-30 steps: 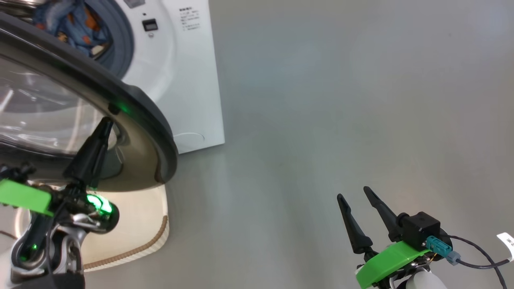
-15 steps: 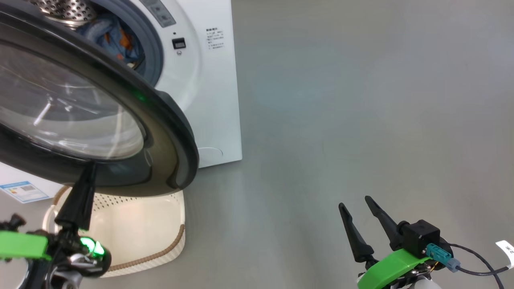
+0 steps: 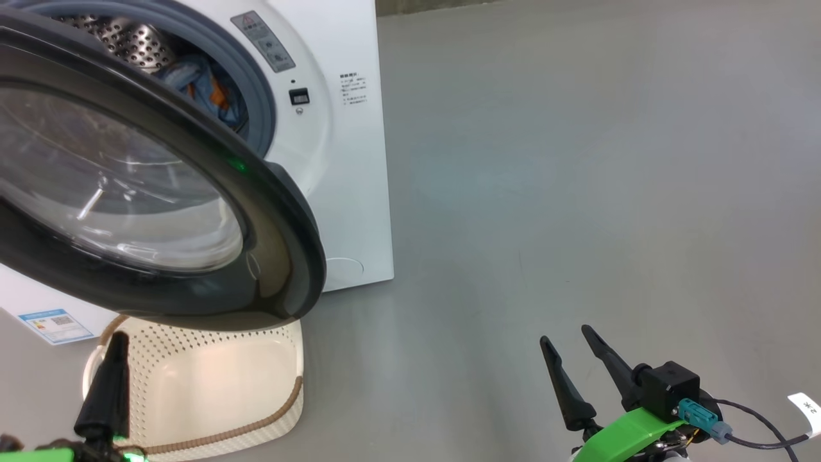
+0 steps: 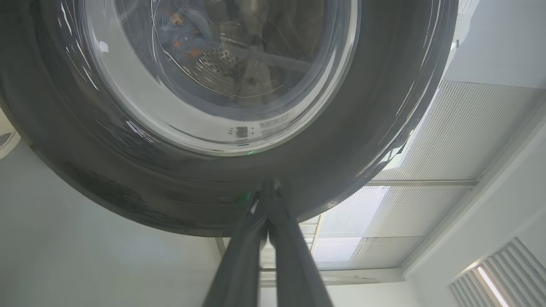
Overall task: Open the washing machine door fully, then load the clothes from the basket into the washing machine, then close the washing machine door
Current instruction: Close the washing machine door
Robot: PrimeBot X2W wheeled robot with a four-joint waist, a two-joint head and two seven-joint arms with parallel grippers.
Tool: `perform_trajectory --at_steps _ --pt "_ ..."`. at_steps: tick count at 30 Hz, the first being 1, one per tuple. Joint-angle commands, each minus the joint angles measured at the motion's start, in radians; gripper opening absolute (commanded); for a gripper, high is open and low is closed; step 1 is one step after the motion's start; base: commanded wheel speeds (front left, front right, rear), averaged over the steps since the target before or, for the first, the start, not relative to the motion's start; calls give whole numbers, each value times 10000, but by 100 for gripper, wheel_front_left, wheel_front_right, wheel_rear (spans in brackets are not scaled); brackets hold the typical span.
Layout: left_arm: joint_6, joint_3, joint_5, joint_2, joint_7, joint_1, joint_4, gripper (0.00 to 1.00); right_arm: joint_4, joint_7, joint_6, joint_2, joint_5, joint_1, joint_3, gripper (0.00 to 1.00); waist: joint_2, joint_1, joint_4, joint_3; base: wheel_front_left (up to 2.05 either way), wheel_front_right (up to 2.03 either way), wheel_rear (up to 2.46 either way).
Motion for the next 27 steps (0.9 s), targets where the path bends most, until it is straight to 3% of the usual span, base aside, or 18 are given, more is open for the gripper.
perform_trajectory --at_steps 1,2,3,4,5,9,15,22,27 --pt "-97 264 93 237 -169 -38 -348 0 -225 -59 27 30 13 -24 241 100 0 0 22 -37 0 0 0" --pt "-97 269 262 237 -394 47 -385 12 -231 -59 27 26 17 -10 235 100 0 0 33 -52 0 0 0" --pt "-97 235 535 237 -594 131 -405 44 -238 -59 27 22 18 1 235 100 0 0 41 -59 0 0 0" --pt "-97 155 731 237 -767 188 -418 93 -243 -59 27 18 19 11 236 100 0 0 50 -65 0 0 0" --pt "-97 106 879 237 -994 211 -458 100 -250 -59 27 19 21 19 236 100 0 0 60 -68 0 0 0" --pt "-97 9 1914 273 -1981 267 -760 100 -284 -59 27 13 35 38 247 100 0 0 79 -69 0 0 0" --pt "-97 -806 3824 878 -3847 482 -574 100 -326 -59 27 -18 -32 44 307 100 0 0 45 -81 0 0 0" --pt "-98 -1502 5539 1609 -4604 584 73 100 -348 -59 27 -16 -58 72 297 100 0 0 14 -76 0 0 0" --pt "-98 -870 7069 1150 -4624 477 116 100 -341 -59 27 -13 -51 55 298 100 0 0 -1 -32 0 0 0"
